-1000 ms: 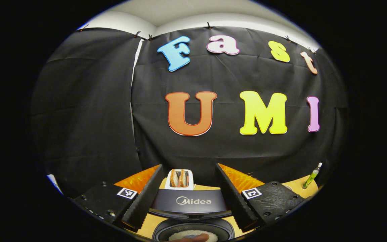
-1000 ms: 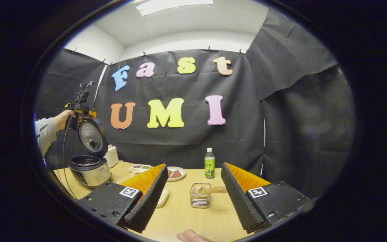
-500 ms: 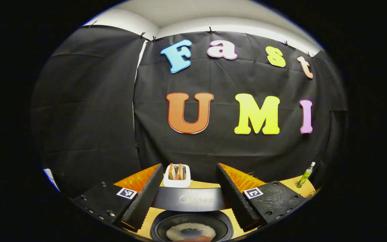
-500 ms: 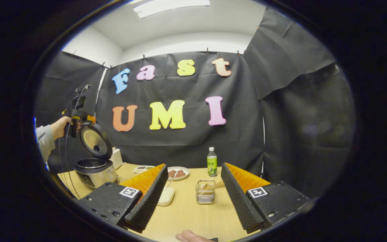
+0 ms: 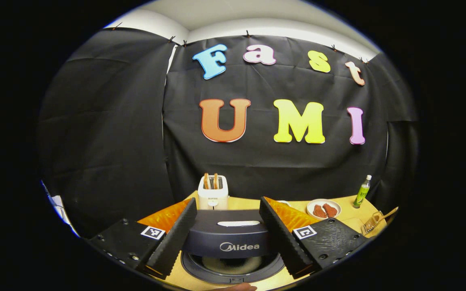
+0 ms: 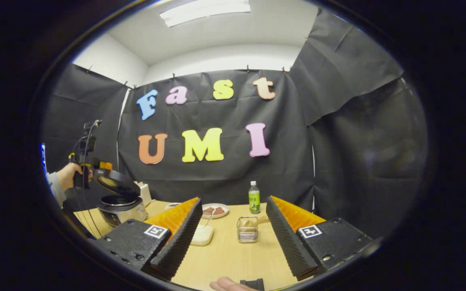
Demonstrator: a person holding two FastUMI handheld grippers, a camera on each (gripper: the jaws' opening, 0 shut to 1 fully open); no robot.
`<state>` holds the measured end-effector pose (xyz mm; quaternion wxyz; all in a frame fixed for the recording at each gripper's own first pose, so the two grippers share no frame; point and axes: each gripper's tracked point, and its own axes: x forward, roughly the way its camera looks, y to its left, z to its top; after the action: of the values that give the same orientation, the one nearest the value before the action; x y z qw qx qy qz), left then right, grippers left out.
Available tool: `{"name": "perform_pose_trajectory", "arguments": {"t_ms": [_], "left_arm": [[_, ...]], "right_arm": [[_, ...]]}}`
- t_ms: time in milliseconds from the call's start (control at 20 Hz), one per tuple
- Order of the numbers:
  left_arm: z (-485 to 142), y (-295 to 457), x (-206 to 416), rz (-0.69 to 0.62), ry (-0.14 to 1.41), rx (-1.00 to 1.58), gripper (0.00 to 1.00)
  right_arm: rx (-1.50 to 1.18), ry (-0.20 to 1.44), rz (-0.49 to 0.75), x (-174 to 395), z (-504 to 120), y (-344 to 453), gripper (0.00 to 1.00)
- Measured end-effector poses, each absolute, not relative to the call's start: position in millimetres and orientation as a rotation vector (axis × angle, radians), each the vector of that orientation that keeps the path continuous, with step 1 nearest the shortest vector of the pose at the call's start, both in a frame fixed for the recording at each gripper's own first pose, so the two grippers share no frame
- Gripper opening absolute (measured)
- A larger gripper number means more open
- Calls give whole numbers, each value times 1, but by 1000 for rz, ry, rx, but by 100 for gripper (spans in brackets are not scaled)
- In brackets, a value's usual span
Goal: Close the left gripper, press the button to open the rice cooker; take a wooden spoon from the chopstick holder with the right hand, scoop a spoonful of rice and pour it into the rice cooker, then put the wooden spoon back into the chopstick holder.
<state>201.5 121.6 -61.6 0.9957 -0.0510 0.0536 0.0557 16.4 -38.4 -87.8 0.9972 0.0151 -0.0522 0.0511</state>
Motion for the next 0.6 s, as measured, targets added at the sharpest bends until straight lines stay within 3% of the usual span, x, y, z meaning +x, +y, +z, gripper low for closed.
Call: {"name": "perform_pose_trajectory", "arguments": {"t_ms": [600], "left_arm": [[-162, 106, 170, 170, 168, -129, 100]], "right_arm": [[-3, -74, 152, 2, -101, -9, 100]]}}
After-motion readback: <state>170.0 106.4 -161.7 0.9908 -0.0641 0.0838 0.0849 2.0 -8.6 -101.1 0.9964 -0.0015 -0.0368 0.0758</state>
